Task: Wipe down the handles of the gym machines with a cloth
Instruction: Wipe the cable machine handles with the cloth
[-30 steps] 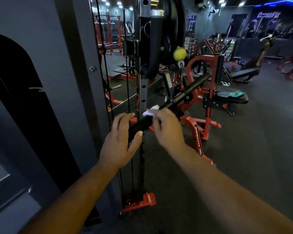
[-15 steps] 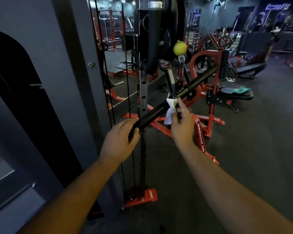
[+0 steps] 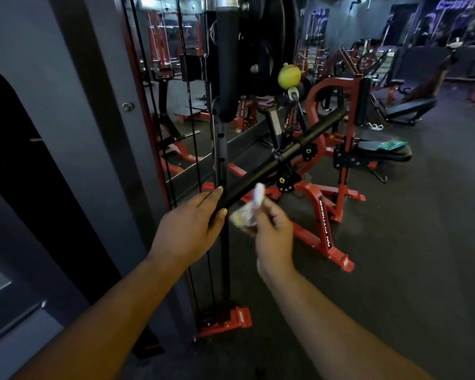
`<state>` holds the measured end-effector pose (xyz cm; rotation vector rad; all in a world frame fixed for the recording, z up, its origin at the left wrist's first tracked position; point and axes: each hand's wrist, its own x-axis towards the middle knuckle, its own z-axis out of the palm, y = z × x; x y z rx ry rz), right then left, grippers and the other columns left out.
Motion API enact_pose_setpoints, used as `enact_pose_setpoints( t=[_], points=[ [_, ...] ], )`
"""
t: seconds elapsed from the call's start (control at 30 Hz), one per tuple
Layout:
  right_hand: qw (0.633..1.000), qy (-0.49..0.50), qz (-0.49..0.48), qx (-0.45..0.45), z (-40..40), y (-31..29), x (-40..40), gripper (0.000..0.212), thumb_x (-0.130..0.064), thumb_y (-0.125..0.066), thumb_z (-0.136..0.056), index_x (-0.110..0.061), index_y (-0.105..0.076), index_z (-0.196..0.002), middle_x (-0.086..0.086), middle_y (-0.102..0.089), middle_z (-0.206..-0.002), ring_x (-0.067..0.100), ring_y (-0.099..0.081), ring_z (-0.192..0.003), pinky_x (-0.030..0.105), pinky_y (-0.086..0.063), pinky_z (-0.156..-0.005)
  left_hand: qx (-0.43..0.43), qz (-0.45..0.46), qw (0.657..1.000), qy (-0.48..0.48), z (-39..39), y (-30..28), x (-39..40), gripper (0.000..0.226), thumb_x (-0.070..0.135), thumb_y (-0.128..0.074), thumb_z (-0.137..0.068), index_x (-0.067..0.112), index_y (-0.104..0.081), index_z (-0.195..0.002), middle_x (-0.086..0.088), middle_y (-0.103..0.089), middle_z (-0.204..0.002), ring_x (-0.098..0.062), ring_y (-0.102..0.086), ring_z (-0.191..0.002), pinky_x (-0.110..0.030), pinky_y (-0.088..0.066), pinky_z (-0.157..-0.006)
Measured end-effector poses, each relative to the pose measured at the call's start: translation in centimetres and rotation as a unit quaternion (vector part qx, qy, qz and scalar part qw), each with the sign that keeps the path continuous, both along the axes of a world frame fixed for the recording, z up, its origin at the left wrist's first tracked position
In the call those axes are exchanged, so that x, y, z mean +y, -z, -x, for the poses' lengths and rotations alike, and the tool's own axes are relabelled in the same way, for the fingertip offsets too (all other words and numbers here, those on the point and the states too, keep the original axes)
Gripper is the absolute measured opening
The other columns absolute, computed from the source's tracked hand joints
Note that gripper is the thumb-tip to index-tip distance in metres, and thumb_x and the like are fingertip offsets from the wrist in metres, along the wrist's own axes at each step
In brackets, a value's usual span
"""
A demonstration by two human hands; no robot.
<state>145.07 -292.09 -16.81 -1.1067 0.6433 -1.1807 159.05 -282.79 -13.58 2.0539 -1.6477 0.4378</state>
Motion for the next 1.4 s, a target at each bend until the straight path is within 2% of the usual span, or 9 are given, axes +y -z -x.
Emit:
enact_pose_setpoints(
  t=[0.1, 0.27, 0.6, 0.7, 0.77, 0.9, 1.1, 1.3, 1.4],
  points=[
    [0.977, 0.054, -0.195, -0.067, 0.1, -2.1, -4.7, 0.015, -0.011, -0.058, -0.102, -0.016, -0.070, -0.111, 0.007, -0.074, -0.103, 0.024, -0.073, -0.099, 0.041, -0.062, -0.083, -0.001, -0.003, 1.000, 0.001, 1.2, 0.0, -0.3, 0.058, 0.048, -0.036, -0.105, 0.021, -0.039, -0.156, 0.002, -0.060, -0.137, -0.012, -0.063, -0.098, -0.029, -0.057, -0.071],
    [0.951, -0.021, -0.273, -0.146, -0.1, -4.1, -6.2, 0.023, -0.016, -0.059, -0.102, -0.006, -0.064, -0.122, -0.001, -0.065, -0.074, 0.011, -0.064, -0.065, 0.041, -0.054, -0.096, -0.005, 0.003, 1.000, -0.005, 2.7, 0.0, -1.3, 0.056, 0.046, -0.038, -0.105, 0.020, -0.044, -0.153, 0.000, -0.063, -0.135, -0.017, -0.066, -0.101, -0.032, -0.059, -0.069],
    [0.936, -0.112, -0.319, -0.099, 1.2, -4.6, -1.9, 0.019, -0.020, -0.059, -0.102, -0.007, -0.069, -0.112, 0.003, -0.071, -0.077, 0.014, -0.068, -0.067, 0.029, -0.059, -0.068, -0.034, -0.005, 0.999, -0.014, 4.4, -0.6, -3.0, 0.054, 0.043, -0.040, -0.105, 0.019, -0.045, -0.153, -0.002, -0.062, -0.138, -0.021, -0.068, -0.098, -0.034, -0.058, -0.065],
    [0.942, -0.052, -0.309, -0.120, 1.4, -6.9, -5.8, 0.010, -0.008, -0.055, -0.100, -0.009, -0.065, -0.098, 0.005, -0.066, -0.075, 0.017, -0.067, -0.068, 0.032, -0.059, -0.076, -0.032, -0.006, 0.999, -0.013, 5.0, -0.7, -3.3, 0.054, 0.043, -0.038, -0.106, 0.018, -0.045, -0.153, -0.003, -0.062, -0.139, -0.022, -0.067, -0.098, -0.036, -0.059, -0.065],
    [0.938, -0.023, -0.319, -0.135, 1.3, -7.7, -8.1, 0.013, -0.002, -0.051, -0.101, -0.006, -0.062, -0.096, 0.010, -0.063, -0.088, 0.025, -0.068, -0.089, 0.040, -0.056, -0.094, -0.033, -0.002, 0.999, -0.015, 5.4, -0.8, -3.4, 0.053, 0.043, -0.038, -0.106, 0.018, -0.046, -0.152, -0.003, -0.062, -0.138, -0.021, -0.068, -0.099, -0.036, -0.060, -0.066],
    [0.946, -0.041, -0.308, -0.096, 1.9, -6.5, -6.3, 0.014, -0.015, -0.055, -0.104, -0.010, -0.067, -0.109, 0.004, -0.063, -0.081, 0.016, -0.064, -0.073, 0.033, -0.056, -0.075, -0.046, 0.011, 0.999, -0.020, 5.6, -0.9, -3.8, 0.051, 0.041, -0.043, -0.105, 0.016, -0.051, -0.149, -0.005, -0.066, -0.132, -0.023, -0.070, -0.093, -0.036, -0.059, -0.062],
    [0.938, -0.121, -0.310, -0.093, 2.7, -3.9, -2.6, 0.016, -0.013, -0.057, -0.102, -0.008, -0.071, -0.109, 0.010, -0.074, -0.099, 0.020, -0.072, -0.084, 0.033, -0.061, -0.083, -0.041, 0.005, 0.999, -0.018, 5.6, -1.0, -3.9, 0.051, 0.042, -0.044, -0.105, 0.017, -0.049, -0.150, -0.004, -0.065, -0.134, -0.023, -0.070, -0.097, -0.038, -0.061, -0.064],
    [0.937, 0.016, -0.302, -0.176, 2.3, -6.7, -10.3, 0.015, -0.012, -0.055, -0.104, -0.005, -0.067, -0.111, 0.004, -0.070, -0.088, 0.009, -0.068, -0.072, 0.026, -0.060, -0.079, -0.028, -0.006, 0.999, -0.020, 6.1, -0.8, -4.0, 0.055, 0.045, -0.035, -0.106, 0.017, -0.045, -0.153, -0.004, -0.062, -0.138, -0.022, -0.069, -0.100, -0.040, -0.061, -0.067],
    [0.949, 0.022, -0.280, -0.143, 1.3, -6.7, -10.6, 0.015, -0.016, -0.059, -0.103, -0.005, -0.066, -0.111, 0.006, -0.068, -0.090, 0.013, -0.067, -0.077, 0.027, -0.057, -0.074, -0.031, -0.001, 0.999, -0.022, 6.1, -0.8, -4.2, 0.054, 0.043, -0.039, -0.106, 0.016, -0.047, -0.151, -0.006, -0.064, -0.135, -0.022, -0.070, -0.097, -0.039, -0.062, -0.064]
  ],
)
